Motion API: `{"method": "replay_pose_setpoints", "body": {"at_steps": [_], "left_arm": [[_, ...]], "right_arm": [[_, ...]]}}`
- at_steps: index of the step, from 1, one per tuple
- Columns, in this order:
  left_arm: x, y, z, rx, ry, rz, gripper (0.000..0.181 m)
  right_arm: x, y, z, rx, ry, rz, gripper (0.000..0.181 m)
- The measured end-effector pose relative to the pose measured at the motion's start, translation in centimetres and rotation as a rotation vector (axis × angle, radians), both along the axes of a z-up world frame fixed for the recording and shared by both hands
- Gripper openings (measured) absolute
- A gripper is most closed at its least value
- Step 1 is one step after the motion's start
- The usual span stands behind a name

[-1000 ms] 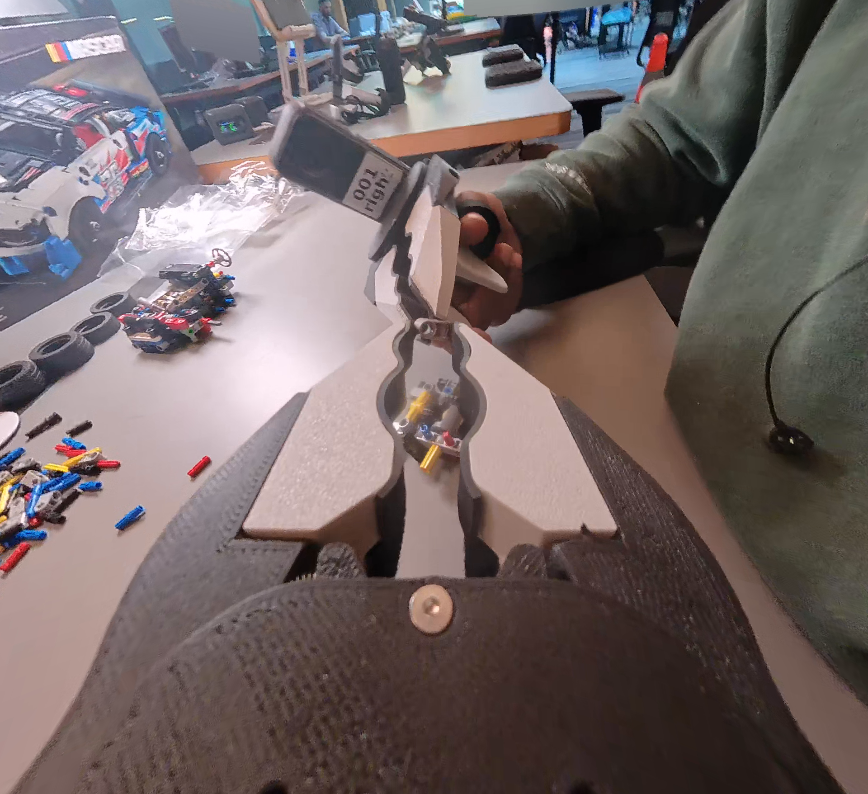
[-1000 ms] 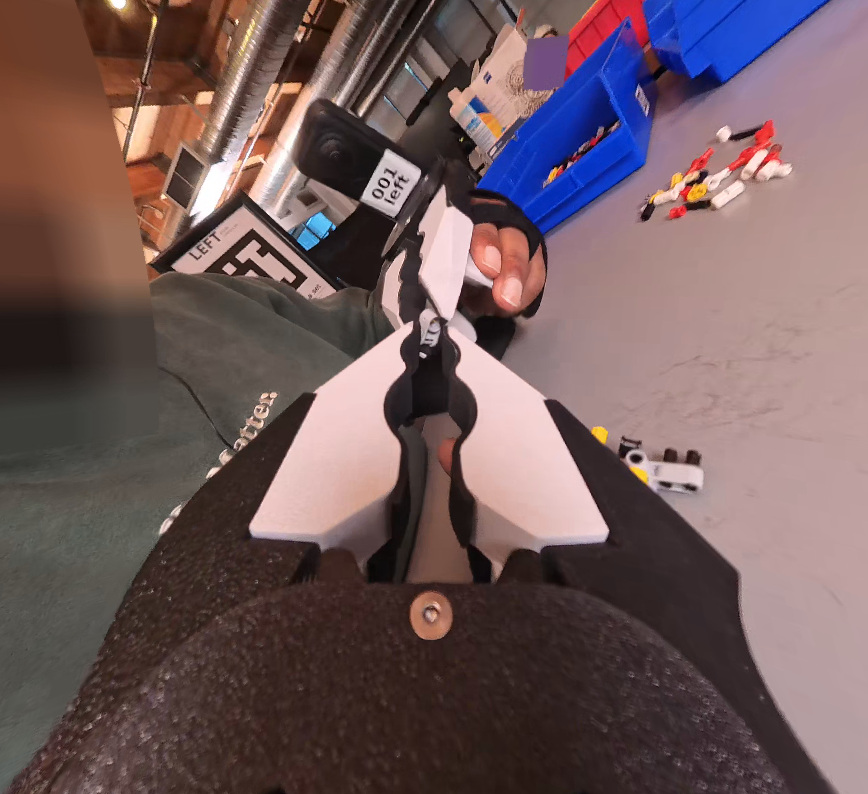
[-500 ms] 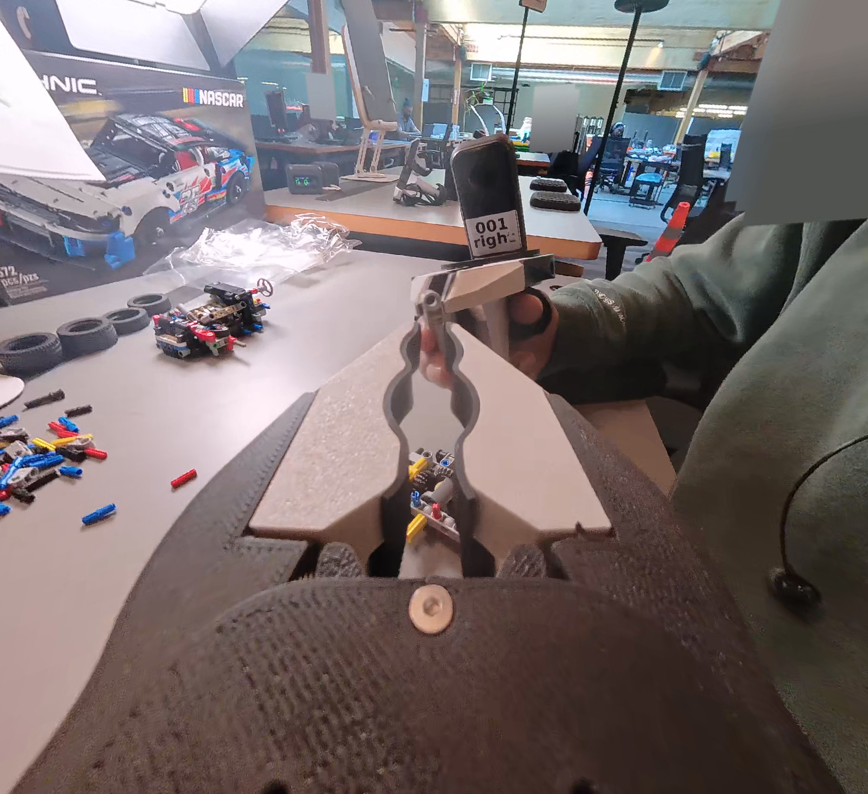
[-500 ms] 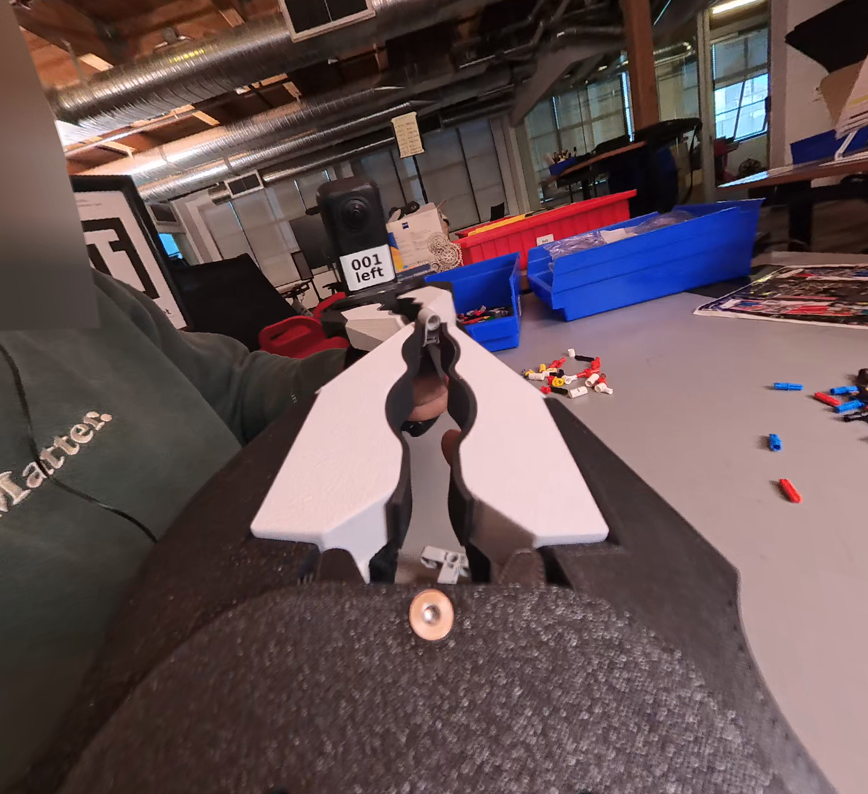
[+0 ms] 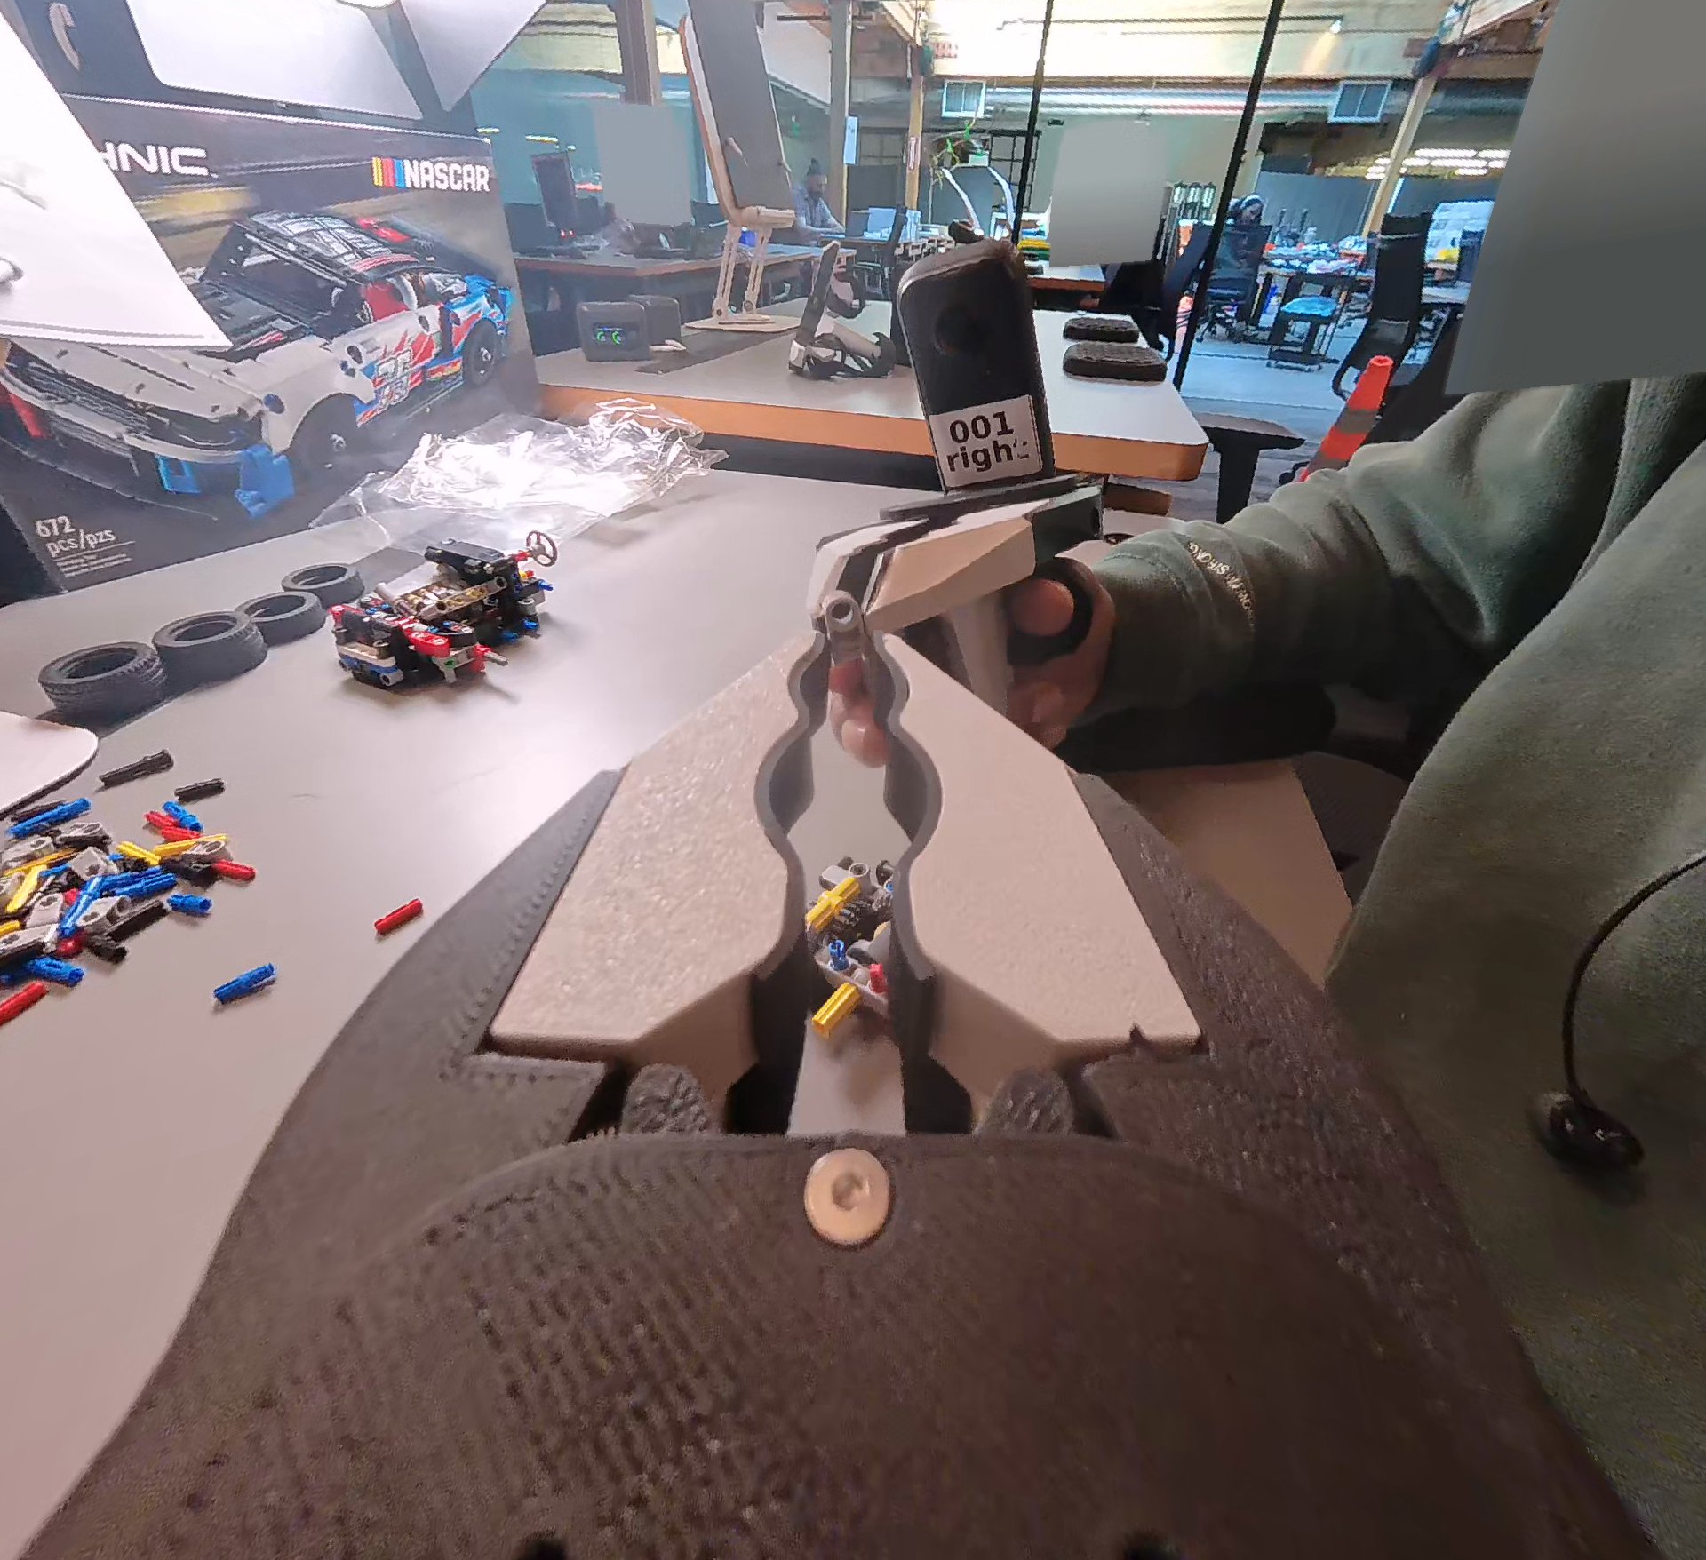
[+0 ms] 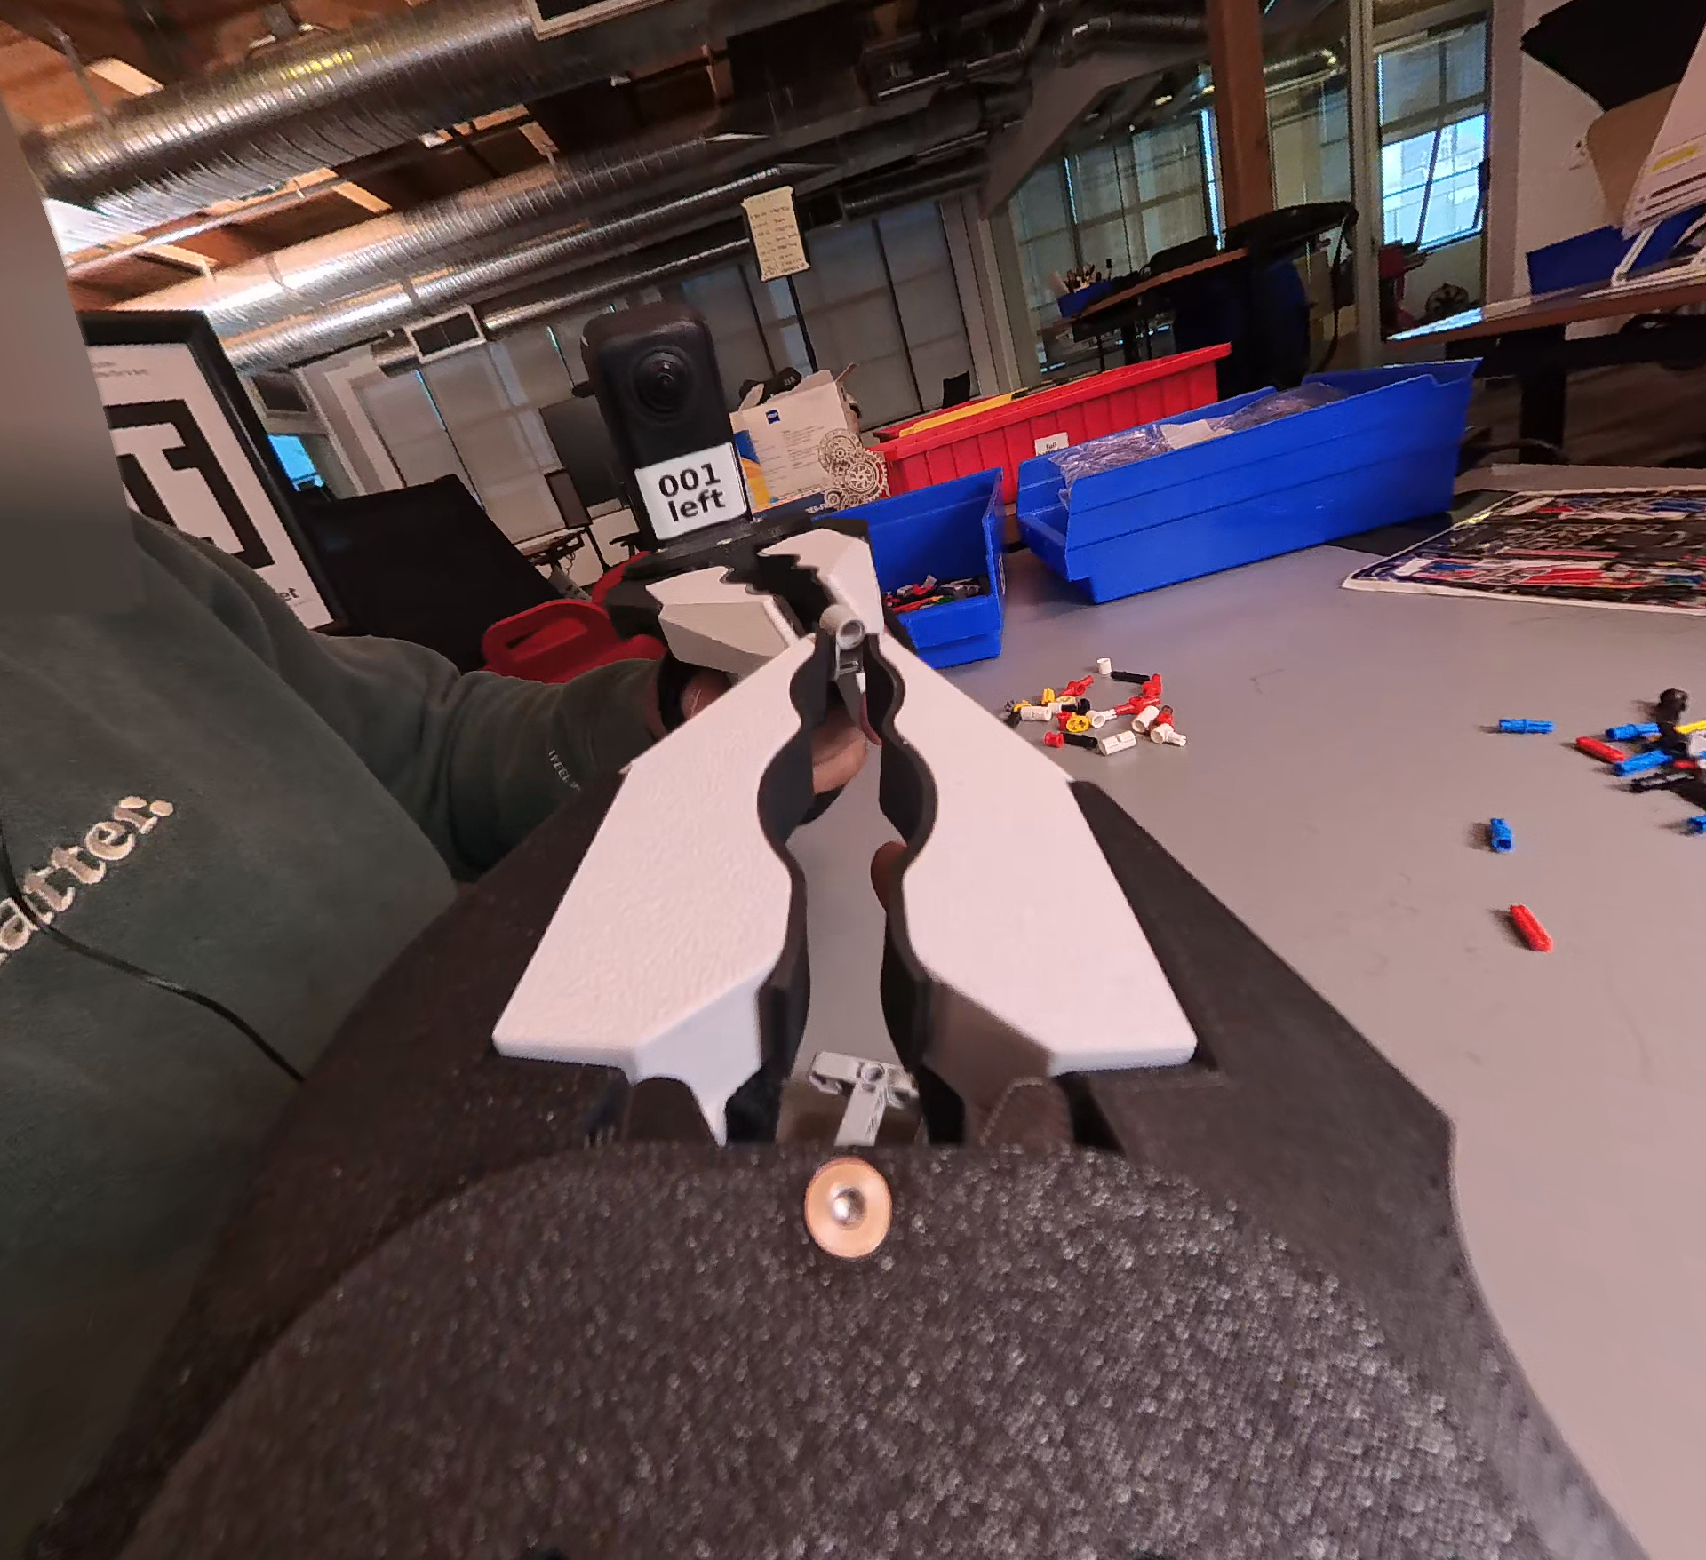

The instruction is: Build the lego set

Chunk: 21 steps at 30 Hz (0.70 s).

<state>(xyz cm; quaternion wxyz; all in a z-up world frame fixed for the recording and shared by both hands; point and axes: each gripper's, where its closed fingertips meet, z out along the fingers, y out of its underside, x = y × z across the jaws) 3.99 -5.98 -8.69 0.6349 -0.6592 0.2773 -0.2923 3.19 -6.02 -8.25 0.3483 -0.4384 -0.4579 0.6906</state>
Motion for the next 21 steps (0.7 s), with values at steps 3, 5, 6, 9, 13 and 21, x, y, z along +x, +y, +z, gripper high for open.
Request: {"method": "replay_pose_setpoints", "body": {"at_steps": [3, 5, 6, 9, 13, 21], "left_arm": [[-0.3, 0.0, -0.8, -0.021, 0.074, -0.012, 0.005], [-0.8, 0.0, -1.7, -0.022, 0.19, 0.0, 0.005], [-0.9, 0.0, -2.2, -0.03, 0.242, -0.003, 0.005], [-0.5, -0.7, -3.5, -0.1, 0.3, -0.066, 0.005], [0.3, -1.5, -4.8, -0.145, 0.343, -0.133, 0.005], [0.7, -1.7, -5.0, -0.163, 0.306, -0.168, 0.005]], "right_arm": [[-0.1, -0.1, -0.8, 0.004, -0.062, 0.03, 0.006], [-0.1, 0.0, -1.4, 0.016, -0.12, 0.054, 0.011], [-0.2, 0.1, -1.9, 0.022, -0.161, 0.063, 0.013], [-0.1, -0.2, -3.0, 0.039, -0.23, 0.103, 0.02], [0.1, -1.1, -4.0, 0.188, -0.252, 0.12, 0.015], [0.6, -1.9, -5.0, 0.383, -0.248, 0.122, 0.007]]}}
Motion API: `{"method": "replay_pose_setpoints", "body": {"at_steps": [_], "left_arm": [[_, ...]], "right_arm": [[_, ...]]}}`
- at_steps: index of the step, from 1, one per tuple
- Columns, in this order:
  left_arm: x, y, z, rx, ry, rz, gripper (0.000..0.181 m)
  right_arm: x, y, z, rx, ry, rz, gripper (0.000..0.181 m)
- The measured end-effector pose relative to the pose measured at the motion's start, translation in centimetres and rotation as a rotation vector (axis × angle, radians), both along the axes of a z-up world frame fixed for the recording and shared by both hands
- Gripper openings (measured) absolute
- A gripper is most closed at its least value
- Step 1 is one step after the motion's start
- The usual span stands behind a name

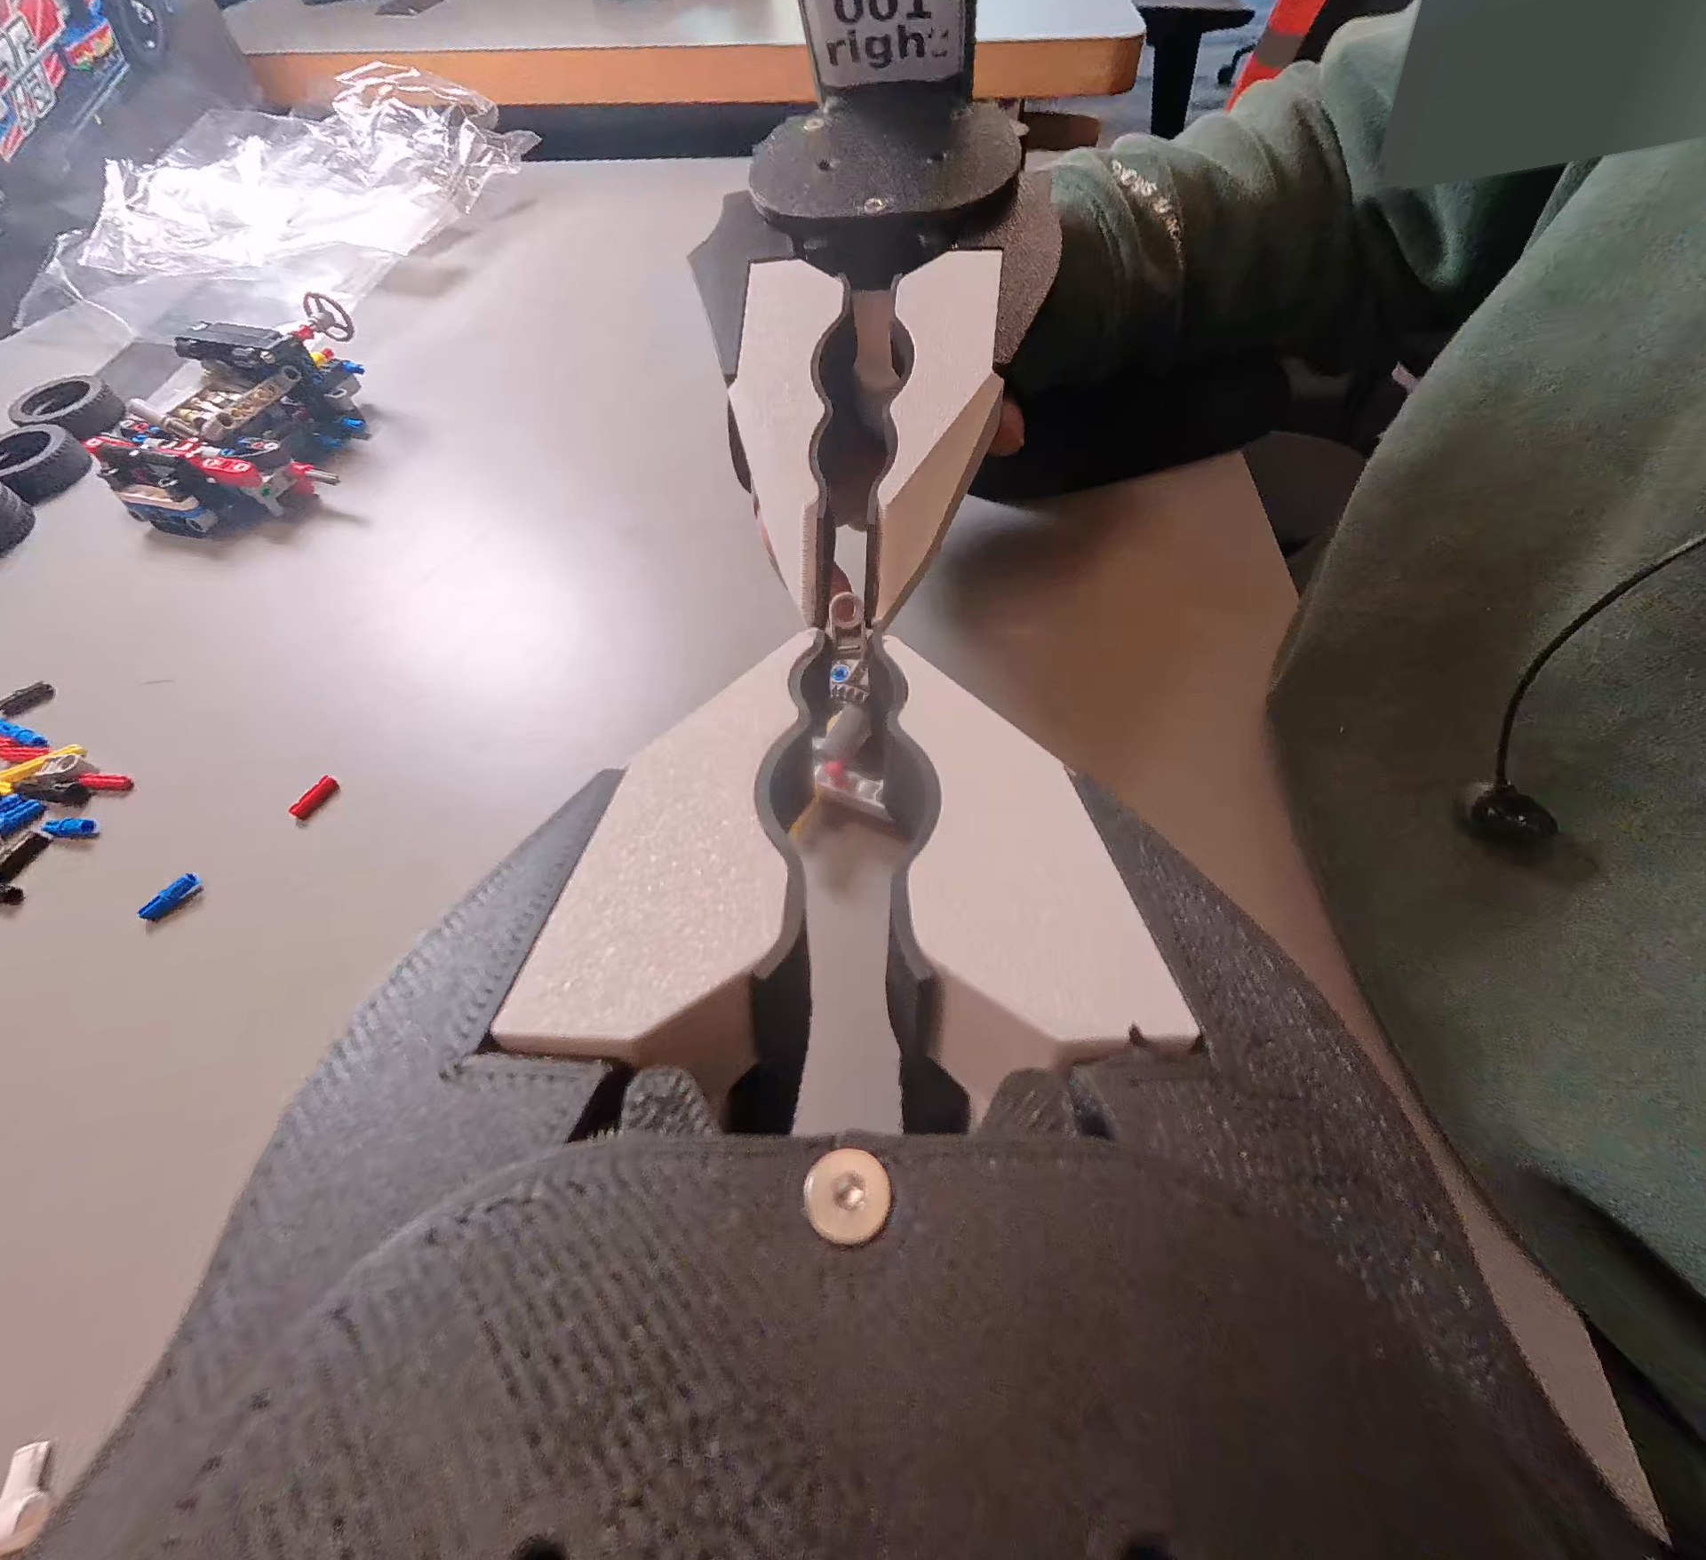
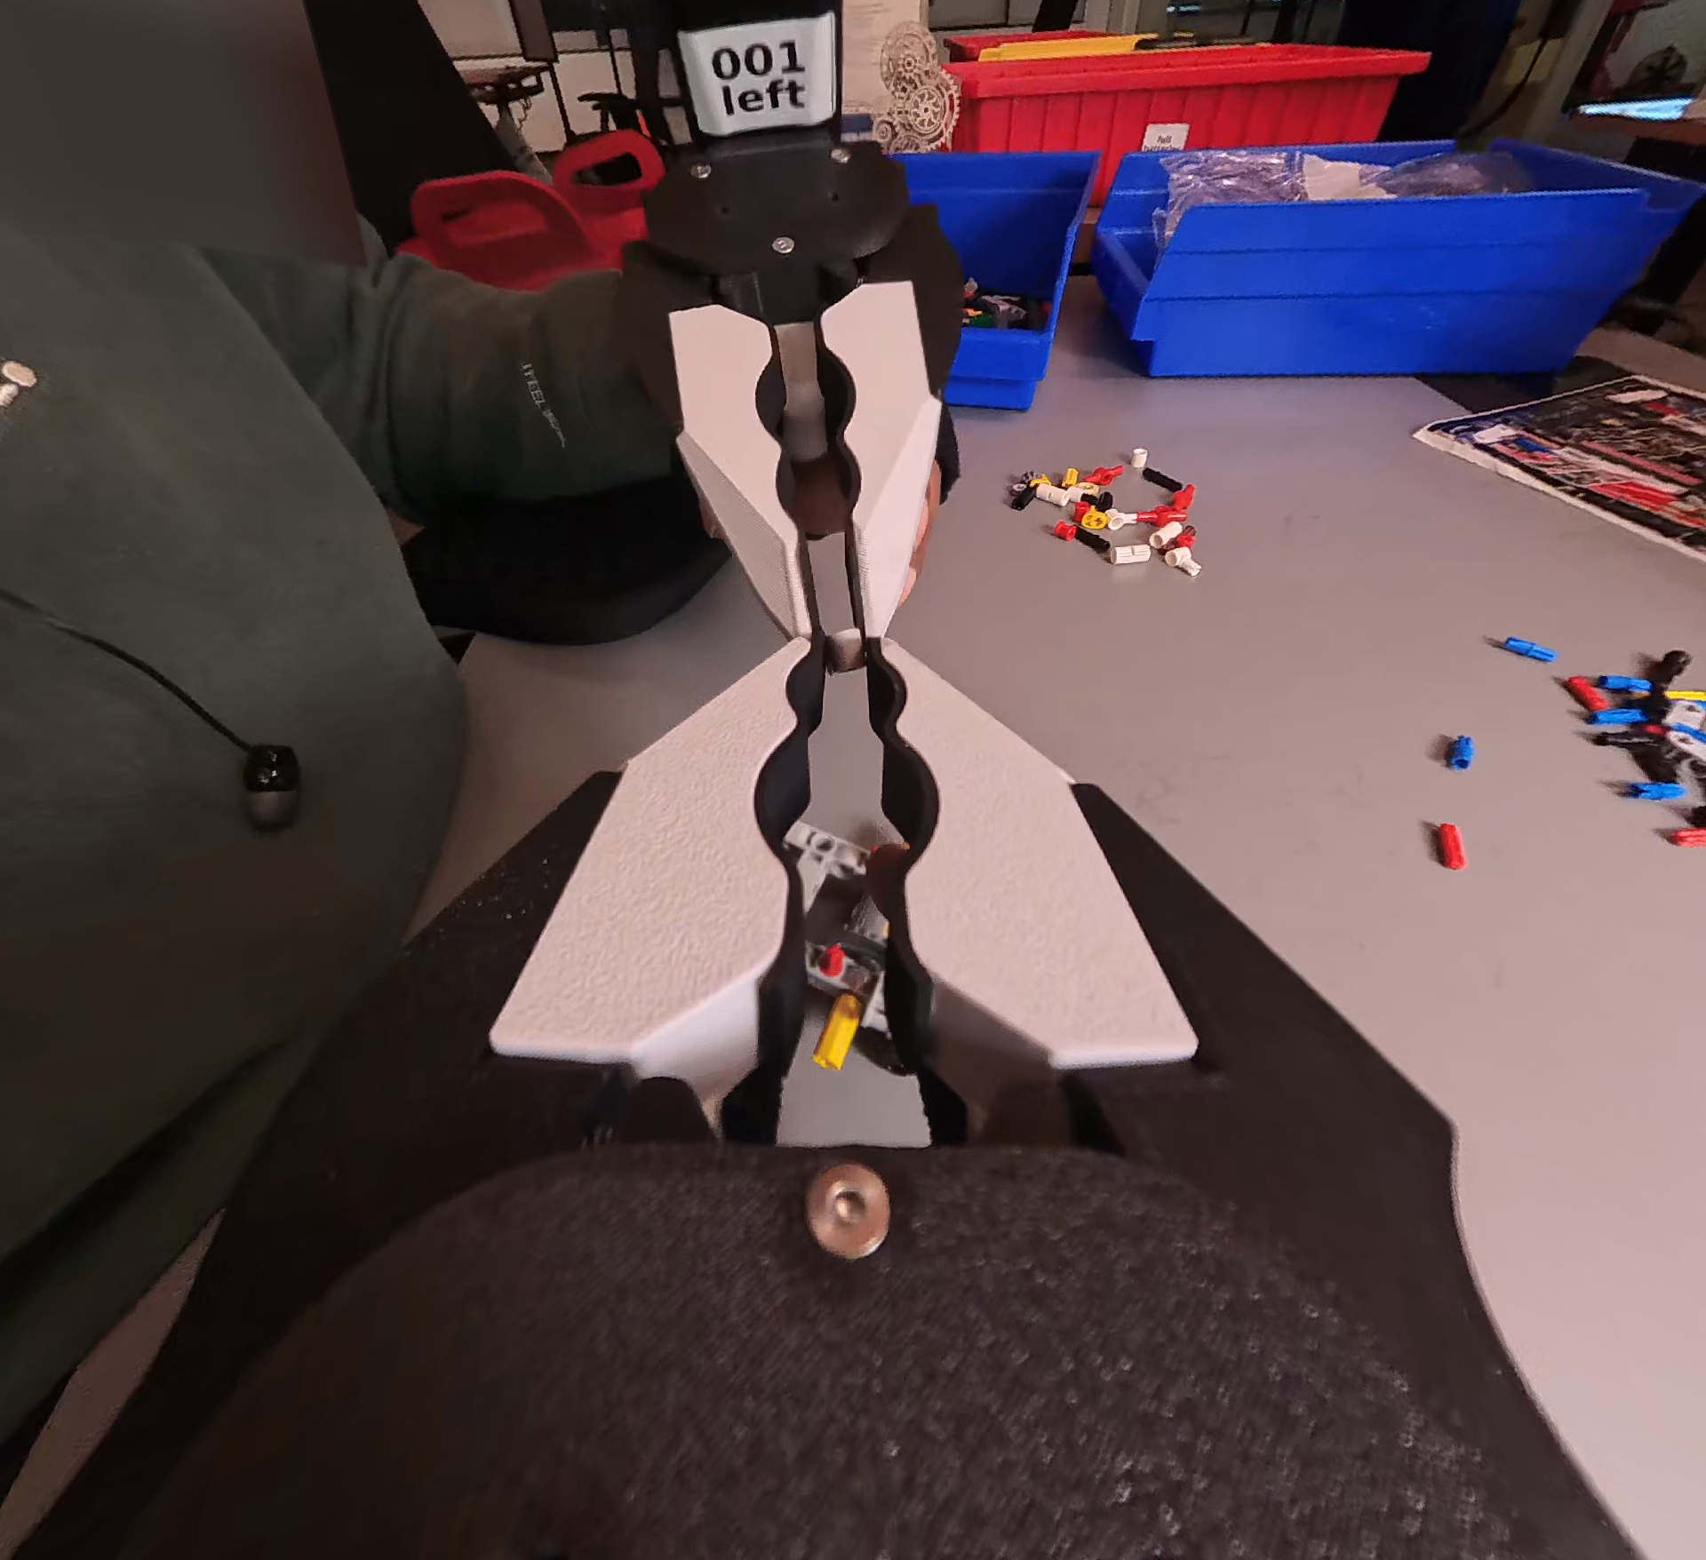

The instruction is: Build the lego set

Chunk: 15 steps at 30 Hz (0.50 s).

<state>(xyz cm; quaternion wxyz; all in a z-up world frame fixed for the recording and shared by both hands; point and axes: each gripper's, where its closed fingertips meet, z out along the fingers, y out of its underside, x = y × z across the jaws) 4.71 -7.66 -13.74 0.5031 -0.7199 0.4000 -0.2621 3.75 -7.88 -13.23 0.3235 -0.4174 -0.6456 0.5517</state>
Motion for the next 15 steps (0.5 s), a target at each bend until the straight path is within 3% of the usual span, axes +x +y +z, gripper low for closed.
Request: {"method": "replay_pose_setpoints", "body": {"at_steps": [4, 8, 15], "left_arm": [[-0.3, 0.6, 1.2, 0.021, -0.132, 0.031, 0.005], [-0.3, 0.9, 2.1, 0.03, -0.239, 0.045, 0.017], [-0.2, 1.0, 2.9, 0.013, -0.331, 0.044, 0.005]], "right_arm": [[-0.1, 0.6, 1.2, -0.06, 0.062, -0.035, 0.007], [-0.2, 1.1, 2.7, -0.152, 0.135, -0.066, 0.007], [-0.3, 1.0, 3.1, -0.226, 0.16, -0.056, 0.006]]}}
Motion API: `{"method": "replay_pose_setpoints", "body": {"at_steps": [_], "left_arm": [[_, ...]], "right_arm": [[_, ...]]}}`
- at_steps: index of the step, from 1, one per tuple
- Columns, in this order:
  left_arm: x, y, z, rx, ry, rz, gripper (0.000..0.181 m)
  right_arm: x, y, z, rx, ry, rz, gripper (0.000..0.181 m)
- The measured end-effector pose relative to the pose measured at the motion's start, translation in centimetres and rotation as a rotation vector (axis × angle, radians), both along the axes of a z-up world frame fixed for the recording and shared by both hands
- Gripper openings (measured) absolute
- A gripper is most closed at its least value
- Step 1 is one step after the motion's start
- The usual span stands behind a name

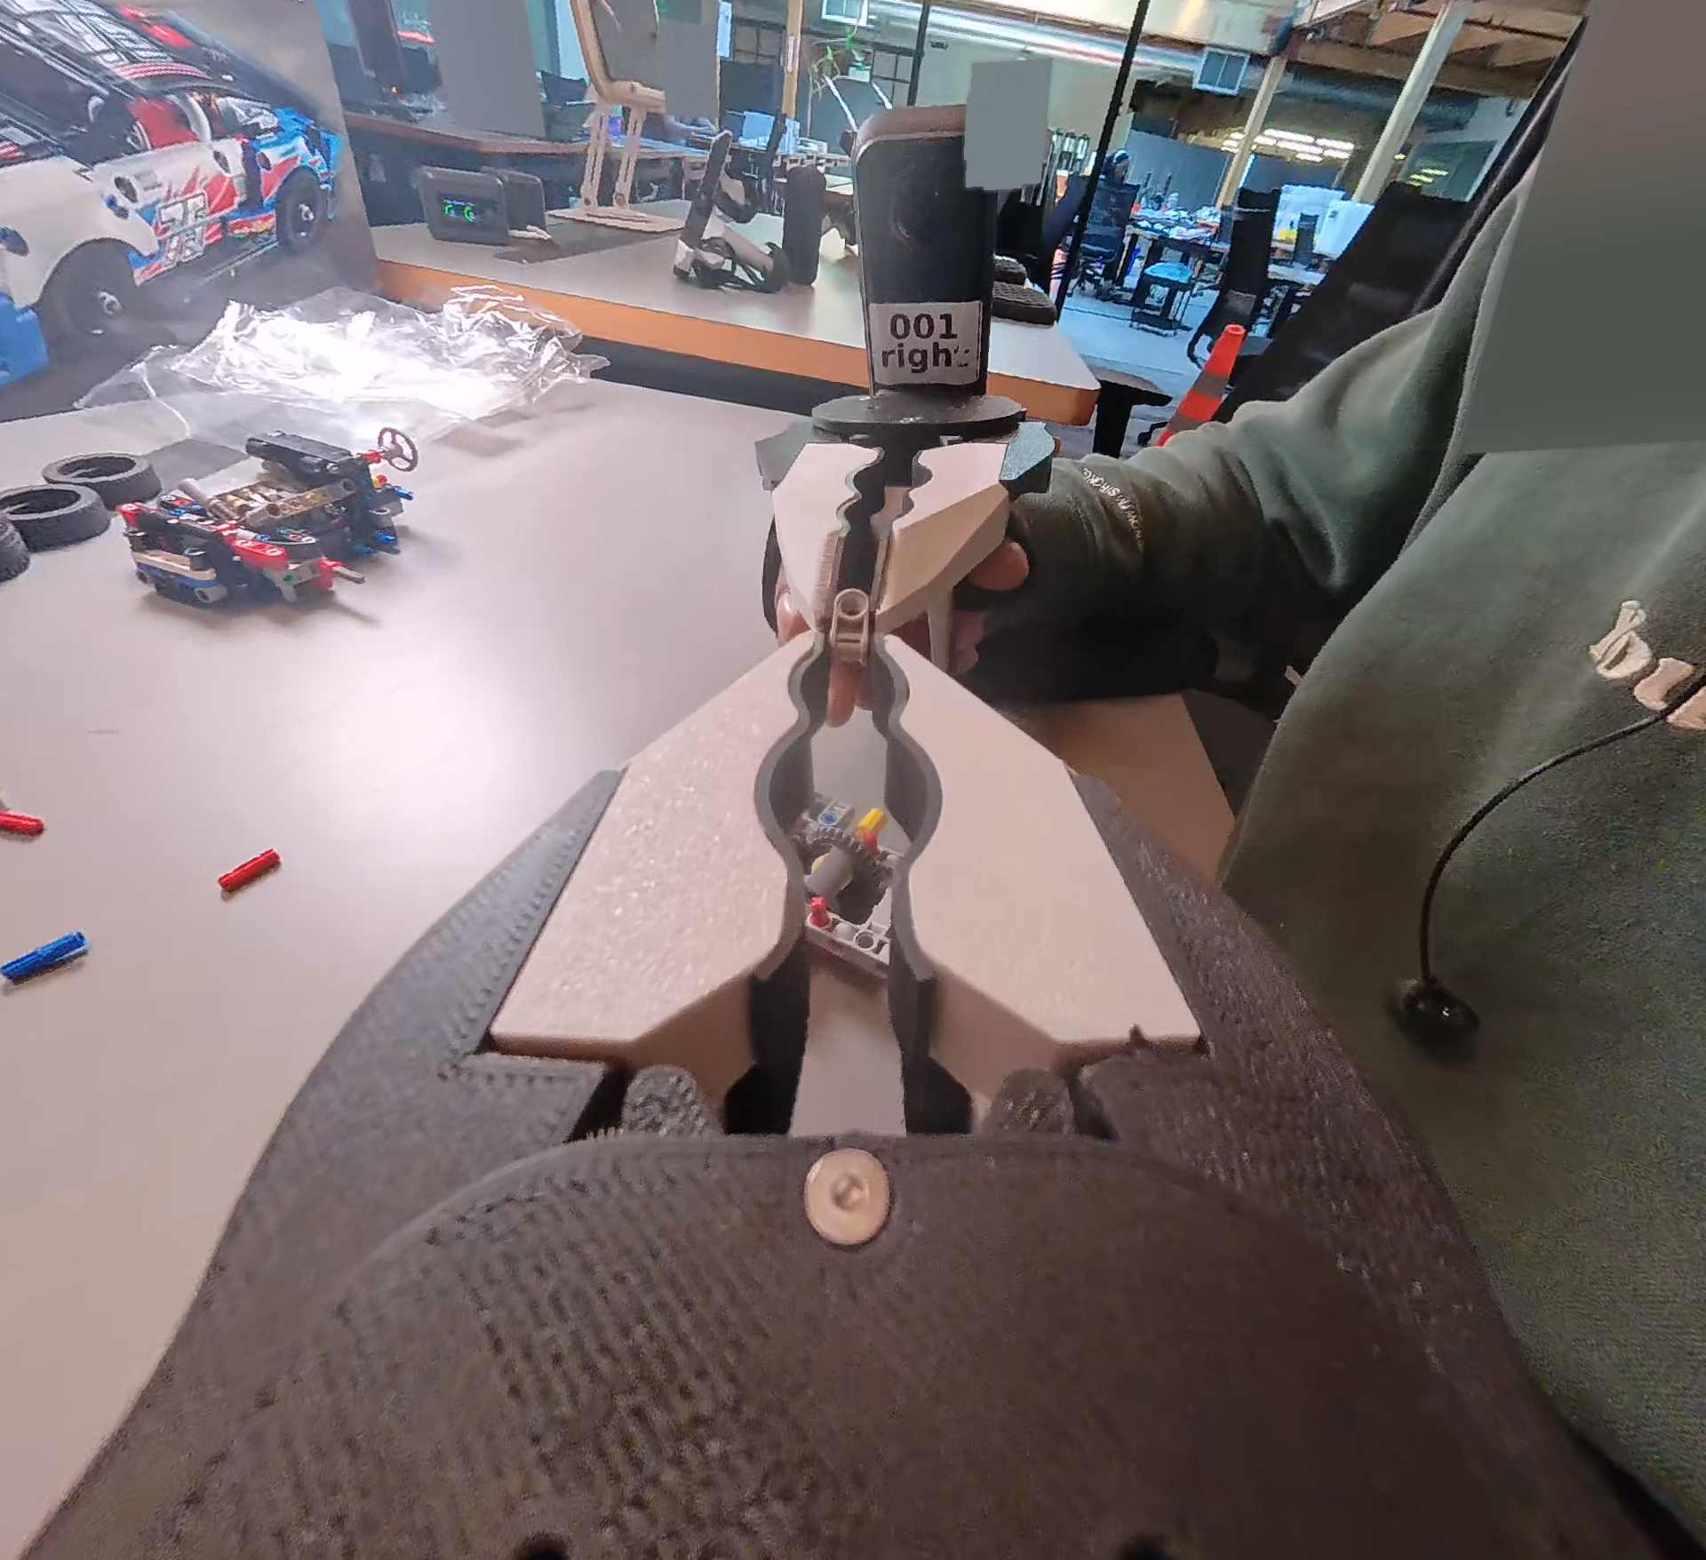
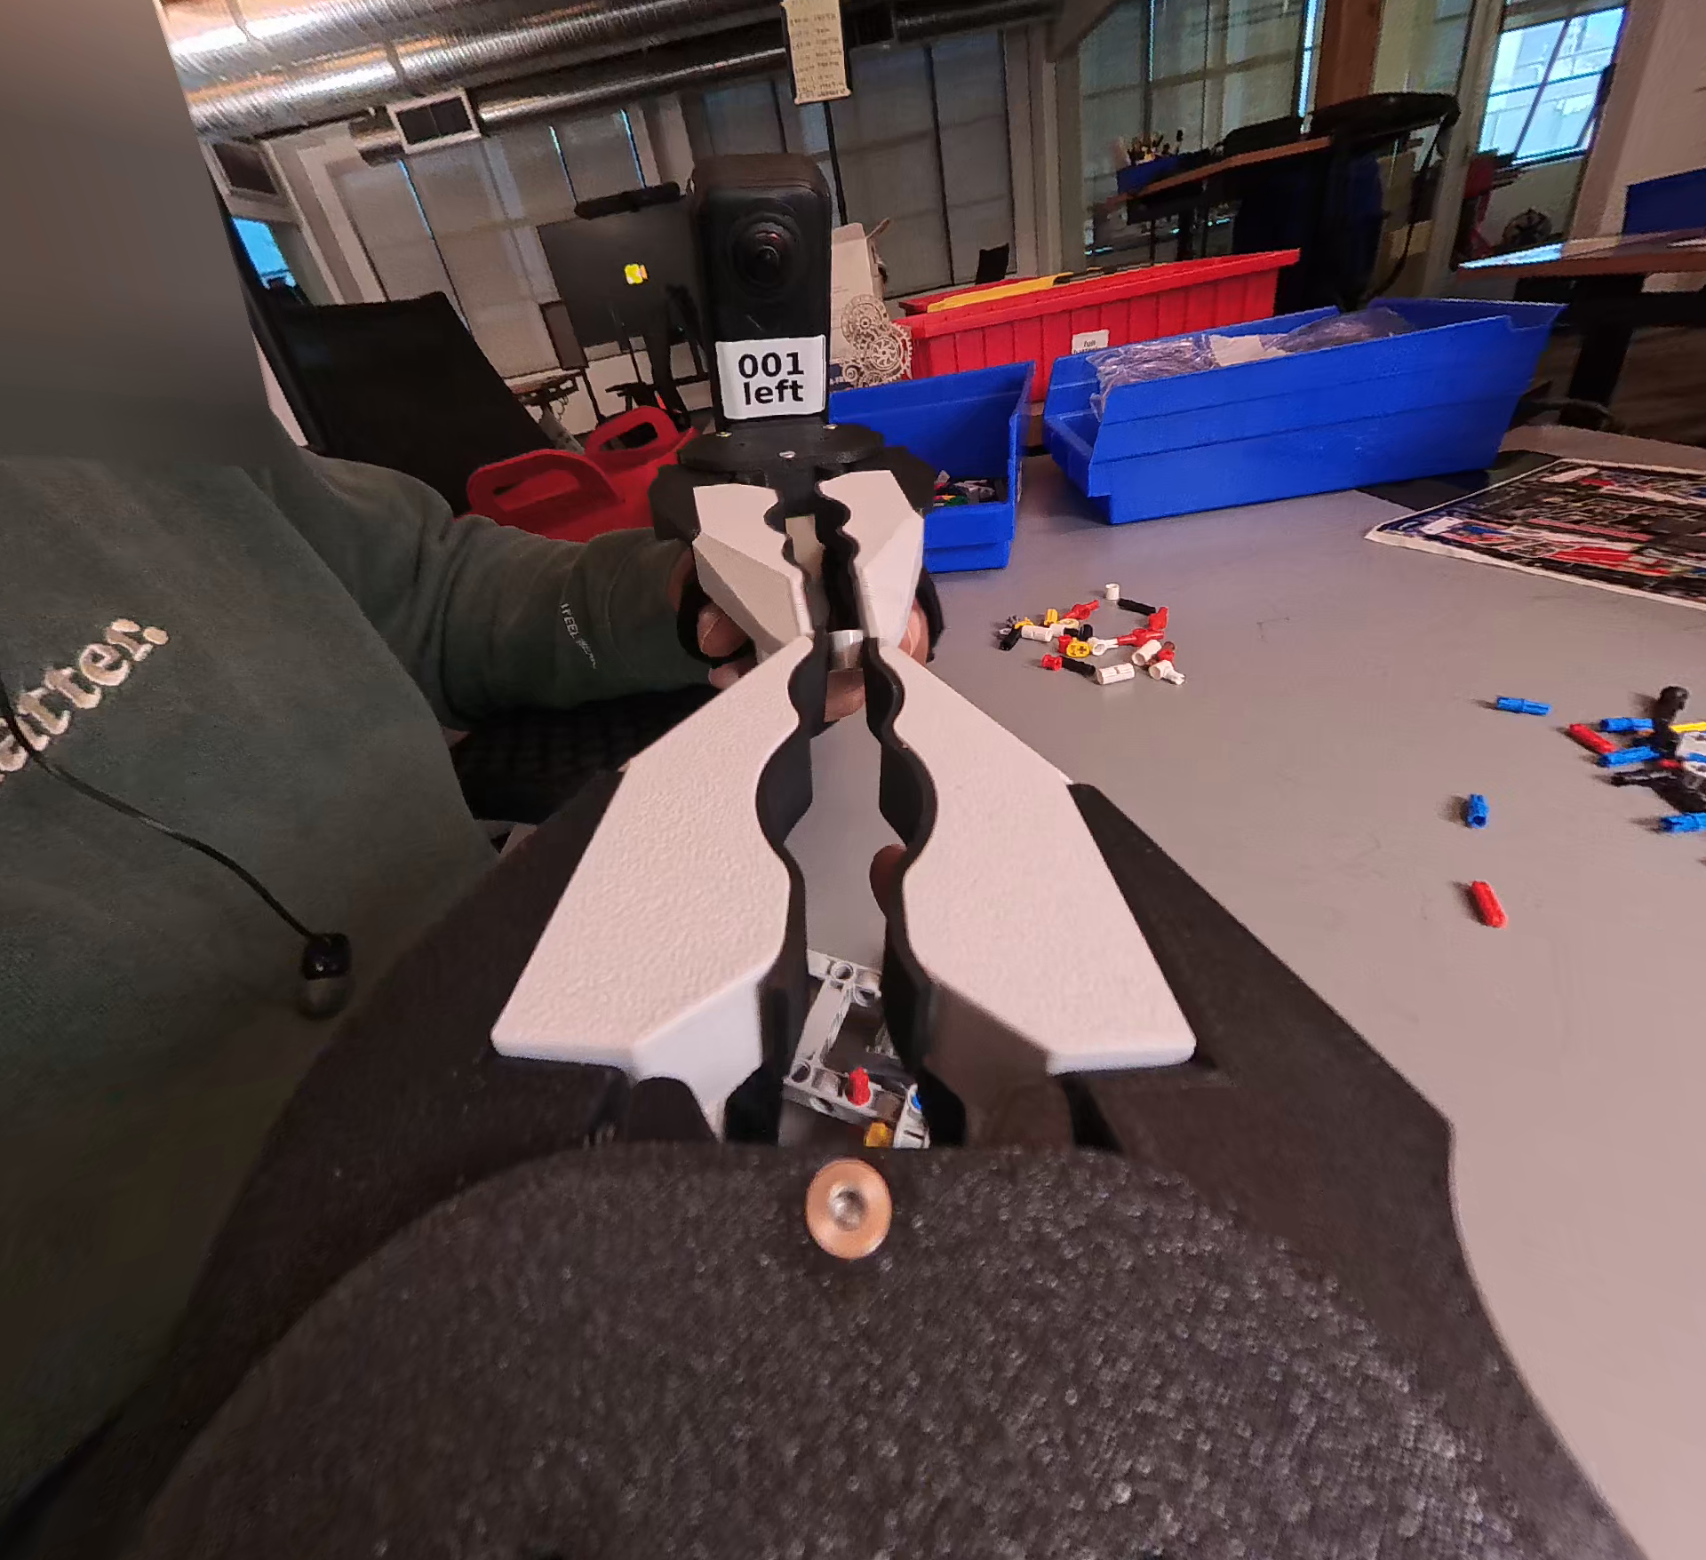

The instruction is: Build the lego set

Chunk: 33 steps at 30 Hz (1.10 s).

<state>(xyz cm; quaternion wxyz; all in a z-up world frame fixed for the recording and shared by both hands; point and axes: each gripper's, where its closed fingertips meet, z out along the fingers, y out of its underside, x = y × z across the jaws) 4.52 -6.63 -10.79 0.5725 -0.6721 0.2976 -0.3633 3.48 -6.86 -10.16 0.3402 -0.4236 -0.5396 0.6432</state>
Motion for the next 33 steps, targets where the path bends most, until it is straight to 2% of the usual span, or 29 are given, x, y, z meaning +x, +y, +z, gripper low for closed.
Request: {"method": "replay_pose_setpoints", "body": {"at_steps": [16, 33], "left_arm": [[0.7, -1.0, -1.0, -0.026, 0.044, -0.09, 0.006], [0.9, -1.3, -0.8, -0.029, 0.005, -0.116, 0.005]], "right_arm": [[0.9, -1.0, -1.3, 0.172, -0.056, 0.07, 0.006], [1.2, -1.3, -1.4, 0.168, -0.063, 0.102, 0.006]]}}
